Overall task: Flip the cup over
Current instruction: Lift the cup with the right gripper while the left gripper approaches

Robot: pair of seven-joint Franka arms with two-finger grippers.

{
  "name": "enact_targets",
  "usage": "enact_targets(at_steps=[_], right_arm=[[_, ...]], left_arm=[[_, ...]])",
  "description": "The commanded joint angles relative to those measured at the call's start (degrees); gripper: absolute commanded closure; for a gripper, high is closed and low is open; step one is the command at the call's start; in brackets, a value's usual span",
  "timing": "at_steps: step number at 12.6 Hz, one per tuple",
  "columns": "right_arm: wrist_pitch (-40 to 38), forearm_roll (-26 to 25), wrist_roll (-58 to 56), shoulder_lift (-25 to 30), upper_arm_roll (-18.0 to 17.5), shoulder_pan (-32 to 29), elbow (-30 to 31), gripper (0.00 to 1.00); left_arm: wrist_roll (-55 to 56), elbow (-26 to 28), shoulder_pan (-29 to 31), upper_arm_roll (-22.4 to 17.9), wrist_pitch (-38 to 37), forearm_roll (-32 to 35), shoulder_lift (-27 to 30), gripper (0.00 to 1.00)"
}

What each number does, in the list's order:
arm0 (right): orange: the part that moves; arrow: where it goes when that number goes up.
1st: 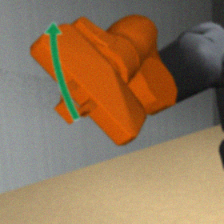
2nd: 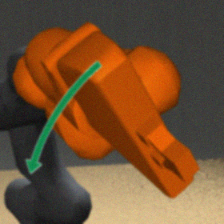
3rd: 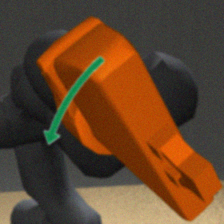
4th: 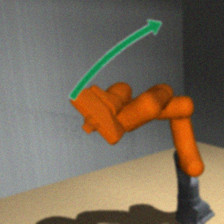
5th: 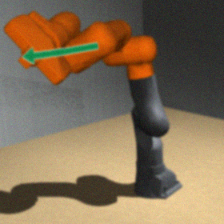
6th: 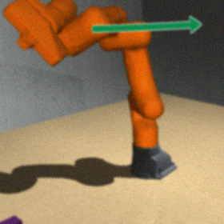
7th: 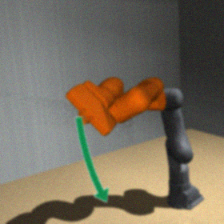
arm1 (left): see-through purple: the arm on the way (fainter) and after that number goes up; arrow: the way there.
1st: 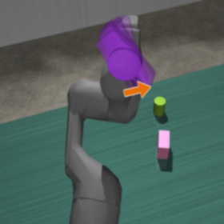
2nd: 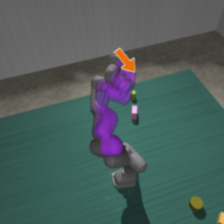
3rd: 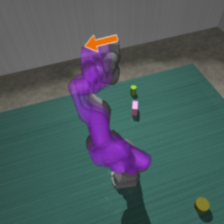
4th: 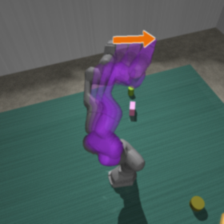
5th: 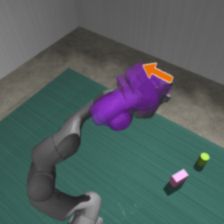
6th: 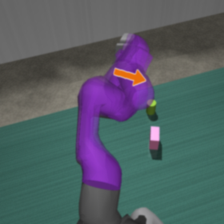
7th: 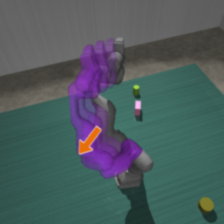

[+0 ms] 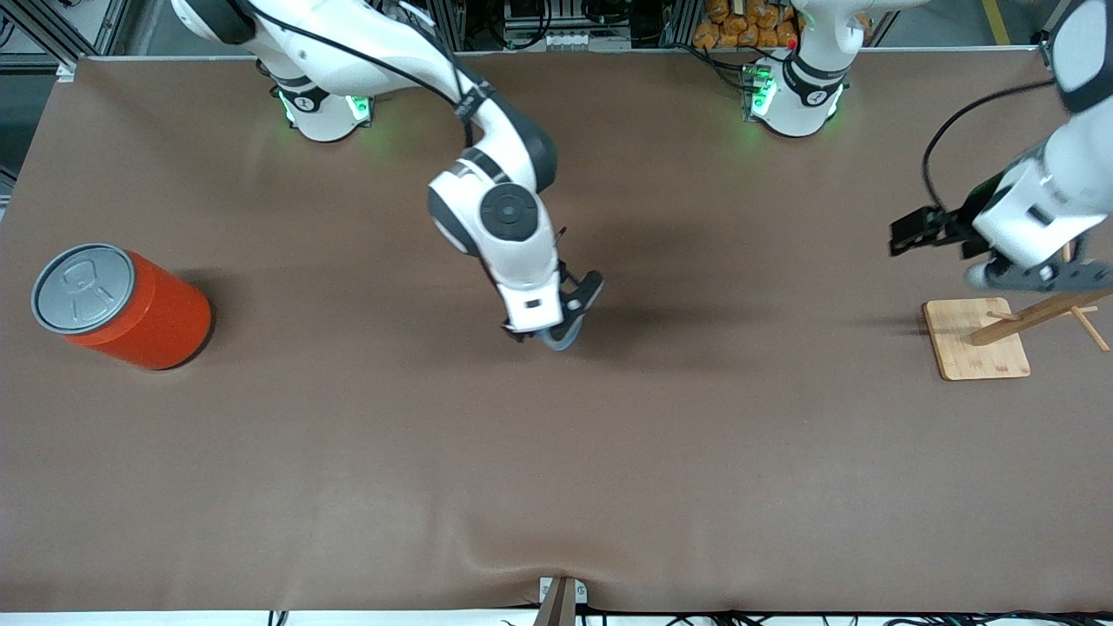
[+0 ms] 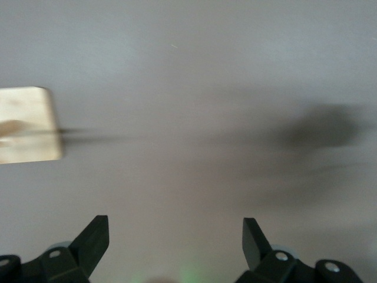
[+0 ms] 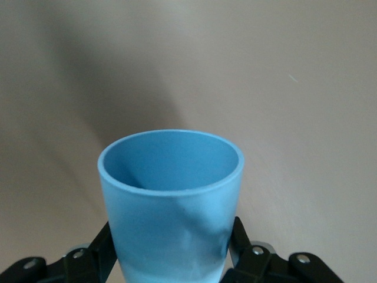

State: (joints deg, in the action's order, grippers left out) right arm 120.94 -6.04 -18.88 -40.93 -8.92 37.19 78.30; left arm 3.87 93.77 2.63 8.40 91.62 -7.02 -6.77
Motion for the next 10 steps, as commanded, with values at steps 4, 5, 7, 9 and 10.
enact_targets(at_steps=[4,5,7,9,10], right_arm=[[0.35,-12.50,-7.23,-8.97,0.48,10.51,-8.33,1.00],[0.26,-12.85,-7.22,-10.12,0.75,12.19,-9.47,1.00],[0.26,-13.82,-5.57,-12.06,1.89,14.92,-10.62,1.00],[0.44,-13.91,-3.11,-12.59,2.68,15.46,-10.71,1.00],[0.52,-13.91,-1.70,-12.59,2.68,15.46,-10.63,1.00]], left_arm=[[-0.35,-1.14,0.89,-0.31,4.88,-23.43,-16.76,0.00],[-0.36,-1.22,1.76,-0.31,5.58,-26.52,-18.96,0.00],[-0.53,-1.22,2.20,-0.31,5.94,-32.24,-22.39,0.00],[-0.71,-1.22,2.21,-0.31,5.85,-36.03,-23.90,0.00],[-1.32,-1.31,2.21,-0.31,5.85,-37.35,-24.95,0.00]])
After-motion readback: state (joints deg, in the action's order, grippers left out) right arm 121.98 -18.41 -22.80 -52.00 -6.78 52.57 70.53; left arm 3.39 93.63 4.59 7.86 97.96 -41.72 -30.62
